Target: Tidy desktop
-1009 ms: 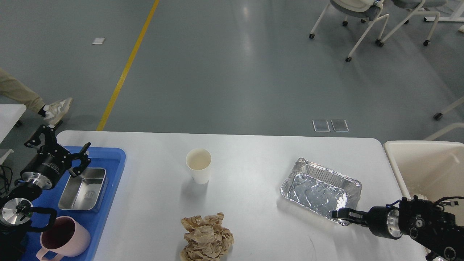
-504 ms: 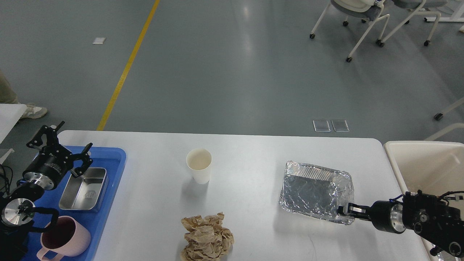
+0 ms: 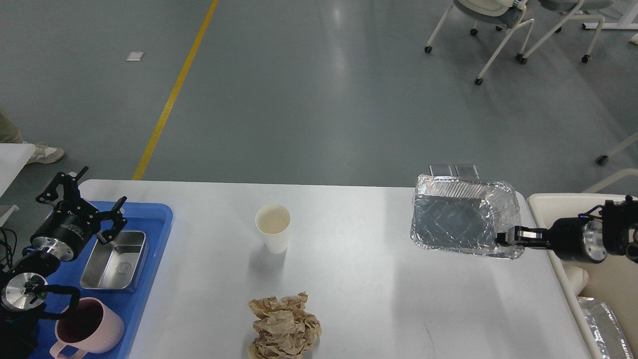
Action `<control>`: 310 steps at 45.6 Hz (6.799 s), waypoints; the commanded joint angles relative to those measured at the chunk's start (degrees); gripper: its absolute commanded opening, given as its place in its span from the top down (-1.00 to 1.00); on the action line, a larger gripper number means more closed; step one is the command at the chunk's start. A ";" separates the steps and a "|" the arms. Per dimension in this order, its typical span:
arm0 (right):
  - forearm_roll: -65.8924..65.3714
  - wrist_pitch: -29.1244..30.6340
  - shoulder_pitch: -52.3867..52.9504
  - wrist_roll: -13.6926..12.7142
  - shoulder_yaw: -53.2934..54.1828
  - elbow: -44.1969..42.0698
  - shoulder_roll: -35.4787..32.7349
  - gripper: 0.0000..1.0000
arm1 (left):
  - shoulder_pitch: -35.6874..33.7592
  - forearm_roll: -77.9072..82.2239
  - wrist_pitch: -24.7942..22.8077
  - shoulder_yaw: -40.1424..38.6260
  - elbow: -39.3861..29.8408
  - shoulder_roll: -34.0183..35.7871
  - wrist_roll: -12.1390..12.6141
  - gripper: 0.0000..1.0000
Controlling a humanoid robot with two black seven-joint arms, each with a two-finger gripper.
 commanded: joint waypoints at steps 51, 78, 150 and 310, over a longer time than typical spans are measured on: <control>16.37 12.54 12.98 -20.06 -0.22 -1.23 20.55 1.00 | -0.98 0.87 4.05 1.39 -0.35 1.71 7.38 -0.94; 16.46 11.31 13.42 -20.06 0.66 -1.41 22.57 1.00 | -0.10 1.05 20.23 24.06 -42.44 44.24 10.46 -0.94; 16.55 11.40 15.70 -19.62 2.94 -0.09 22.66 1.00 | -11.52 65.44 6.26 32.32 -33.41 44.44 -2.54 -0.94; 16.55 9.64 14.73 -19.88 3.47 -1.58 24.86 1.00 | -44.66 82.44 7.31 64.59 -25.39 28.59 -20.30 0.95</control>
